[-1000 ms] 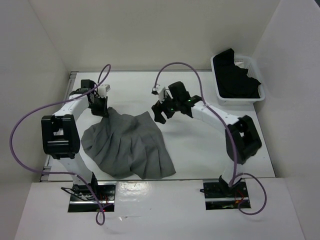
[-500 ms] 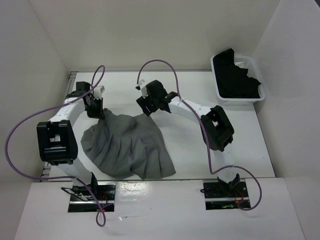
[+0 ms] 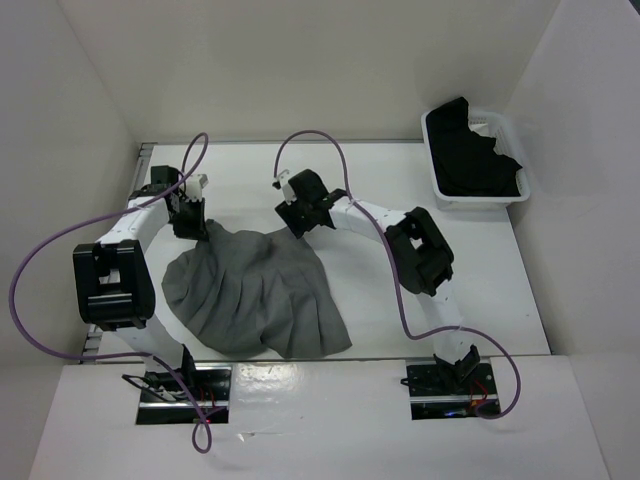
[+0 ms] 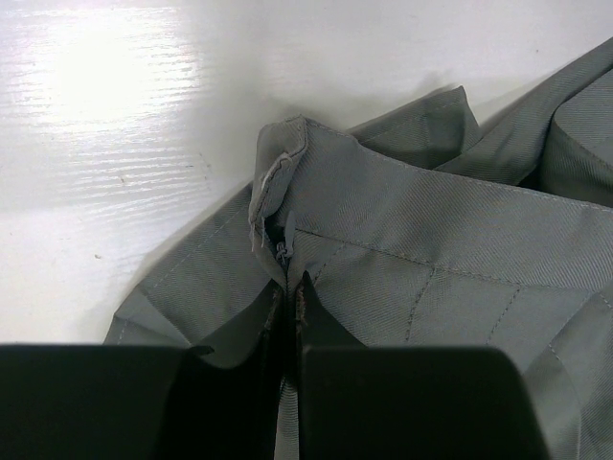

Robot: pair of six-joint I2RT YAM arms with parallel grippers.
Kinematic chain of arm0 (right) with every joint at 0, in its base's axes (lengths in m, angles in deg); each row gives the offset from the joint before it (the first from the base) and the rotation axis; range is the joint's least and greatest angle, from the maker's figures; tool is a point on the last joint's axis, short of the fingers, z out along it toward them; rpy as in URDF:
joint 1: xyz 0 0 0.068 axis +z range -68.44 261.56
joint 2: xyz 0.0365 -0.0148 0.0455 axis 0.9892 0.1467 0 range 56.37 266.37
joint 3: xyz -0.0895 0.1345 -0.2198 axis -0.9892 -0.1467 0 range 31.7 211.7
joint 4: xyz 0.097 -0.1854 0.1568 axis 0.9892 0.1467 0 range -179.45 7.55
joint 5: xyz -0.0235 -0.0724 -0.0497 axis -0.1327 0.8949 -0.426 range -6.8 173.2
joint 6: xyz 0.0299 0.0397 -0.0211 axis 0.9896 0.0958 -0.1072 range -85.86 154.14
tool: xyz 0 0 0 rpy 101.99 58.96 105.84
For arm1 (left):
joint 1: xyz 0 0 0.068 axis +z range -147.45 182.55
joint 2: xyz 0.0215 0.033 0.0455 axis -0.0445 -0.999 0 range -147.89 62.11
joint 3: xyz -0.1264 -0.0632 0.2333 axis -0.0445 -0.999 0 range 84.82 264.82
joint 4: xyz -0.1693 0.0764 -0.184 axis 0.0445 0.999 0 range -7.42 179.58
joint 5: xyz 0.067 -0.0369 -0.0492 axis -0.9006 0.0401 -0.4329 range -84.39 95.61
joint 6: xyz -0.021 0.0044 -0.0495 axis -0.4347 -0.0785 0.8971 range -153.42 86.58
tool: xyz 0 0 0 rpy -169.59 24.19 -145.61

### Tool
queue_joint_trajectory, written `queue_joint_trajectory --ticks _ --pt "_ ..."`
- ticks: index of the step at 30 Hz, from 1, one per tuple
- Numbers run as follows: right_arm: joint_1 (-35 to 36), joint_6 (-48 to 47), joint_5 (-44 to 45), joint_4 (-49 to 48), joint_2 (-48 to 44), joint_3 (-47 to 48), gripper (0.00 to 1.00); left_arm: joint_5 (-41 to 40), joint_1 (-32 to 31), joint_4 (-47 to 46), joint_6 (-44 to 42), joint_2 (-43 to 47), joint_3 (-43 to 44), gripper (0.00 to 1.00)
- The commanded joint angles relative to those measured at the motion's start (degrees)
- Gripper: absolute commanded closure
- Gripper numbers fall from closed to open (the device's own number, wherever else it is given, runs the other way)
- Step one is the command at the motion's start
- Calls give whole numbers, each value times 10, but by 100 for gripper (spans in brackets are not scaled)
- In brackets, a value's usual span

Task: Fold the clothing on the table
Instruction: Flatten the skirt out

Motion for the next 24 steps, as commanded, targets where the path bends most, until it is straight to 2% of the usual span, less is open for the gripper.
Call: queue_joint_trajectory --ticks 1,13,24 --pt "1 2 3 -11 9 33 35 11 3 1 8 18 -3 90" --pt "1 2 -34 26 62 90 38 11 3 1 8 23 -8 90" --pt "1 7 -50 53 67 90 42 16 3 1 8 18 -8 90"
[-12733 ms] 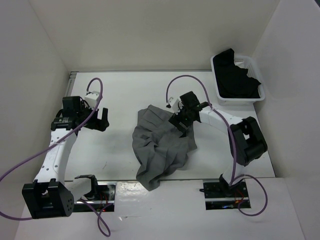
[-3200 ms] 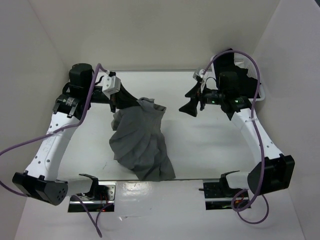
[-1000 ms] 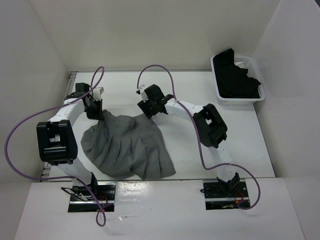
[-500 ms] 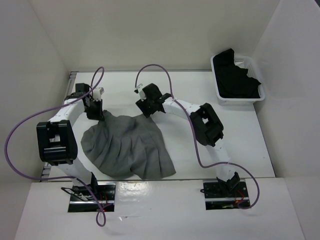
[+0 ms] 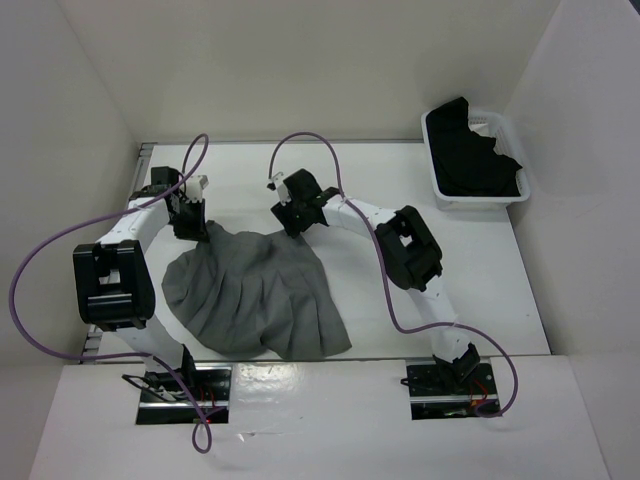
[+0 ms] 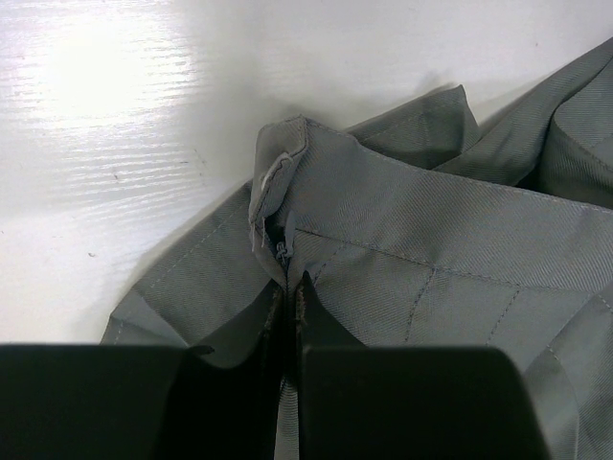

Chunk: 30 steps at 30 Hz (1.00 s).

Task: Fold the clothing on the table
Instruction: Flatten the skirt out

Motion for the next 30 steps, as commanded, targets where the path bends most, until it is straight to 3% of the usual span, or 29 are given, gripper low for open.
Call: queue_joint_trajectory --ticks 1,18,23,27,30 --pt "1 5 -11 33 13 27 42 13 3 2 3 17 -4 90" --pt "12 5 -77 89 13 27 43 13 3 2 3 17 -4 90" --pt "12 5 -82 99 7 27 49 13 3 2 3 22 -4 90" --pt "12 5 -82 105 7 27 64 13 3 2 3 22 -4 90" --pt "18 5 -82 105 13 22 86 13 3 2 3 22 -4 90"
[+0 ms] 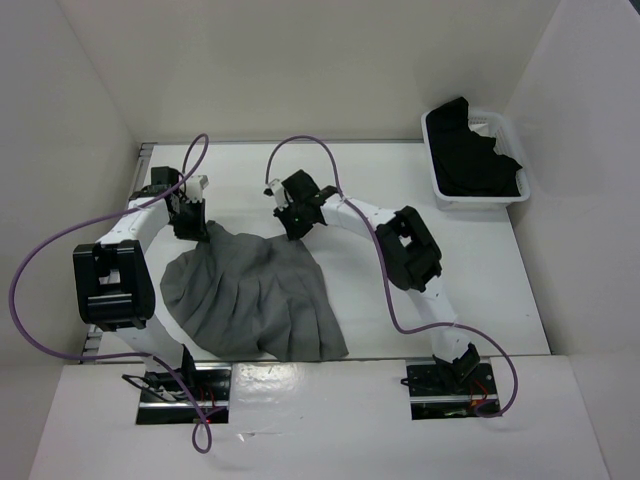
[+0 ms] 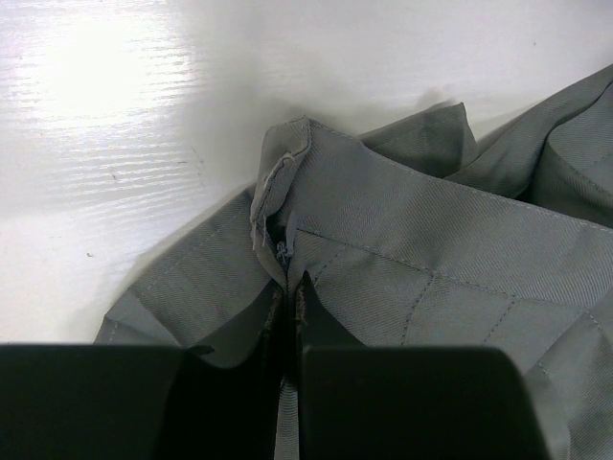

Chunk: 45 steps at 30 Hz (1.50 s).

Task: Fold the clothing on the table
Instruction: Flatten the skirt out

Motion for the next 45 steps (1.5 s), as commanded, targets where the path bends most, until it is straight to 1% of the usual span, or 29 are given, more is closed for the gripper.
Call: queue_joint_trajectory --ticks 1,2,4,5,7,8,10,11,15,19,20,21,22,23,25,27,28,29,30,34,35,37,39,41,45 --pt "13 -2 -10 45 12 8 92 11 3 1 3 22 -4 90" --pt "13 -2 -10 45 12 2 100 11 3 1 3 22 -4 90" --pt "13 -7 -4 45 12 -4 100 6 3 -4 3 22 -4 90" --pt "13 -7 13 45 1 -11 100 6 3 -4 3 22 -4 90" --pt "13 -13 37 19 -11 -32 100 -8 3 -4 3 22 -4 90" --pt "6 -13 57 14 -17 -38 100 -8 3 -4 3 15 1 90" --pt "-8 -18 64 14 -25 -43 100 -16 8 -9 3 4 8 89" --pt "-27 -18 64 14 -25 -43 100 -21 8 -9 3 4 14 87" --pt "-69 -18 77 8 -46 -38 100 -22 8 -9 8 -27 35 87" --pt "-93 -24 91 -3 -59 -50 100 -32 8 -21 8 -41 57 87" --pt "-98 -31 91 -8 -65 -50 100 -32 8 -21 8 -48 62 85" --pt "-98 -31 91 -8 -65 -50 100 -32 8 -21 8 -56 62 81" --pt "-98 -31 91 -8 -65 -50 100 -27 8 -21 8 -56 68 75" --pt "-98 -31 91 -8 -65 -50 100 -19 13 -21 8 -63 74 66" --pt "-98 -31 91 -8 -65 -50 100 -6 20 -26 8 -75 80 55" --pt "-98 -36 91 -8 -60 -50 100 20 26 -26 8 -80 100 47" --pt "-93 -36 91 -3 -60 -50 100 28 31 -18 1 -87 111 45" --pt "-93 -36 91 -3 -60 -50 100 44 31 -18 1 -87 124 42" --pt "-88 -36 91 -3 -60 -50 100 54 37 -10 -5 -103 153 40" --pt "-88 -36 86 -3 -72 -57 100 108 37 -10 -10 -146 217 40" --pt "-82 -36 86 -3 -72 -57 100 135 37 -10 -10 -159 228 40" --pt "-82 -36 86 -3 -78 -65 100 161 37 -5 -5 -202 250 40" --pt "-82 -41 86 -3 -84 -71 100 191 37 1 -5 -234 266 45" --pt "-82 -41 86 -3 -90 -85 100 191 37 1 -5 -239 266 46" --pt "-82 -41 86 -8 -90 -85 100 146 23 -4 -10 -234 234 46"
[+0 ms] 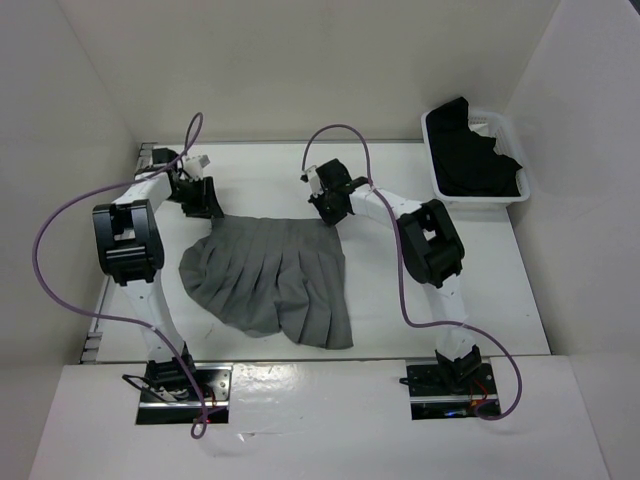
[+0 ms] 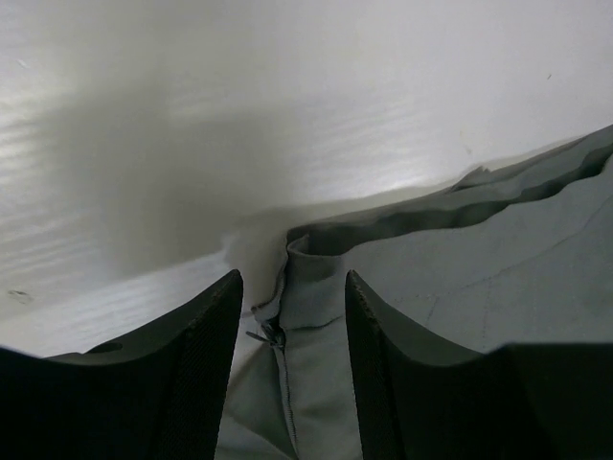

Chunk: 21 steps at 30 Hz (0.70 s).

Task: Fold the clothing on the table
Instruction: Flatten the skirt out

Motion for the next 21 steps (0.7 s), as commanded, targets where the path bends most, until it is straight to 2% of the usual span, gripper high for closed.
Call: queue_joint_trajectory --ticks 1,12,21 --pt "7 -7 -1 1 -33 -5 100 -11 -14 5 -8 17 -19 46" --pt "7 -2 -11 -4 -38 -11 100 -5 -14 16 -31 28 -38 46" --pt "7 -2 -11 -4 -44 -21 100 28 -14 16 -41 12 -32 56"
